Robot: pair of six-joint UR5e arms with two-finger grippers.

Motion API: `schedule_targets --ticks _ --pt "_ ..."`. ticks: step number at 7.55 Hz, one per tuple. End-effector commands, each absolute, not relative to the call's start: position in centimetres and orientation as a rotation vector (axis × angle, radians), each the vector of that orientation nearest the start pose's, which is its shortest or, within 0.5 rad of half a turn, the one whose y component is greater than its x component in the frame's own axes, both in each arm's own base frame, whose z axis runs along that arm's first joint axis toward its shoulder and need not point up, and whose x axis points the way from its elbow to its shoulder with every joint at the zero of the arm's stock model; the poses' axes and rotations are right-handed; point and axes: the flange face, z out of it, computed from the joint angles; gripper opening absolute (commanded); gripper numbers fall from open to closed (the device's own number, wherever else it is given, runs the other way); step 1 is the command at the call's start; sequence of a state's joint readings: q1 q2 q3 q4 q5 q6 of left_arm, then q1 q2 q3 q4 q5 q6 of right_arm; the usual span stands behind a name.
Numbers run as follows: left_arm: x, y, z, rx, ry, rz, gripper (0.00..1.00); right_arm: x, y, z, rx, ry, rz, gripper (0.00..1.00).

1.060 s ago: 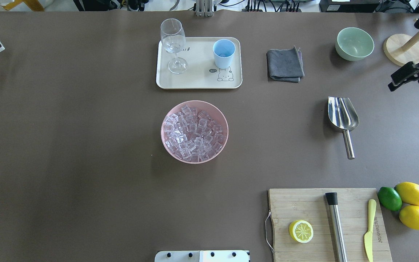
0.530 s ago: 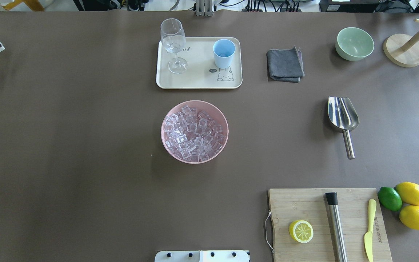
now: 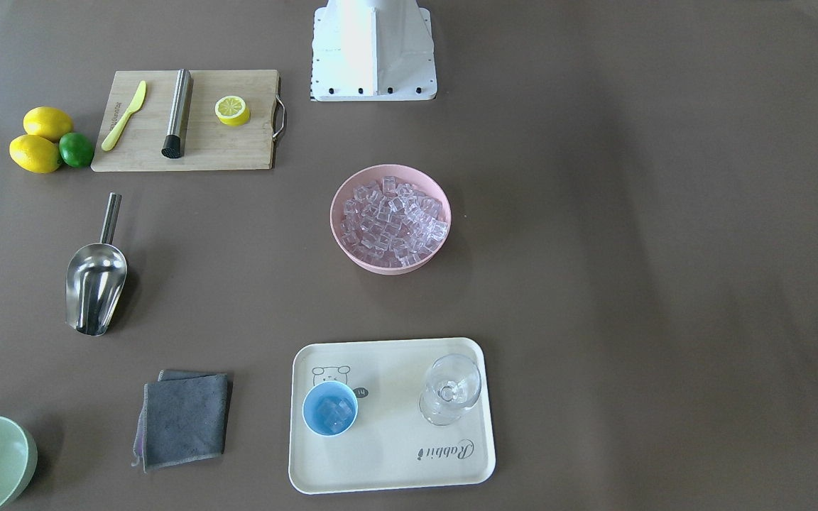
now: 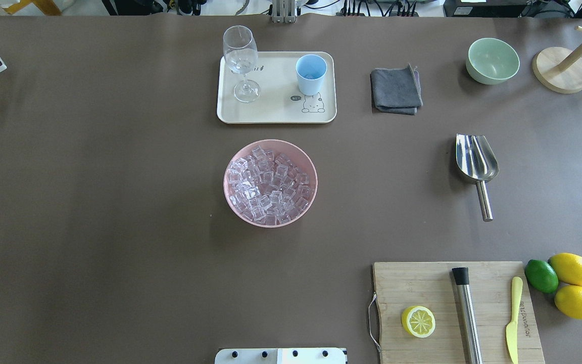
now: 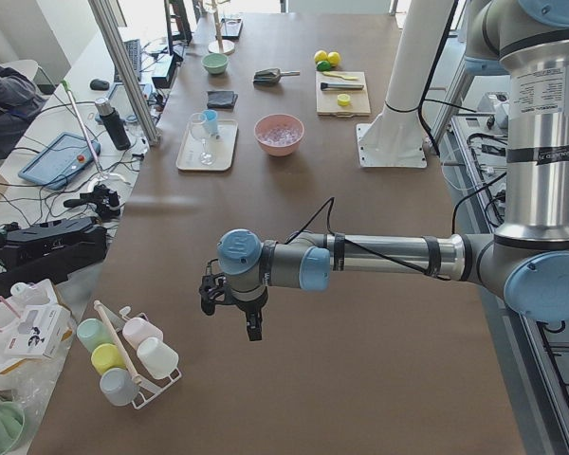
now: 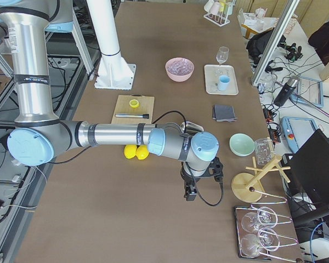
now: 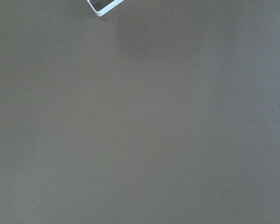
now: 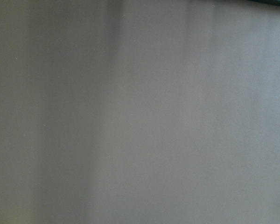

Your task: Put ice in cup with scoop

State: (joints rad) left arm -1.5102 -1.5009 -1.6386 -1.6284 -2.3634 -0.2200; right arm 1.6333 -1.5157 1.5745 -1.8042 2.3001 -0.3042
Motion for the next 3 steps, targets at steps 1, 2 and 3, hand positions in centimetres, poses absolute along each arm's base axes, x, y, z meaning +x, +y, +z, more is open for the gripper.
schedule_targets --ticks 1,2,3 --pt "-3.38 -46.77 65.37 -0.064 0.791 -0.131 0.98 9.77 -48.57 66.63 -0.057 -0.749 -0.149 1.0" --pt "-3.38 -46.75 65.44 -0.065 0.791 -0.132 0.98 9.78 -48.58 66.51 -0.054 -0.747 -0.151 1.0" --pt "-3.39 -46.68 65.51 -0.067 0.79 -0.132 0.98 9.77 -48.53 66.43 -0.051 -0.748 -0.155 1.0"
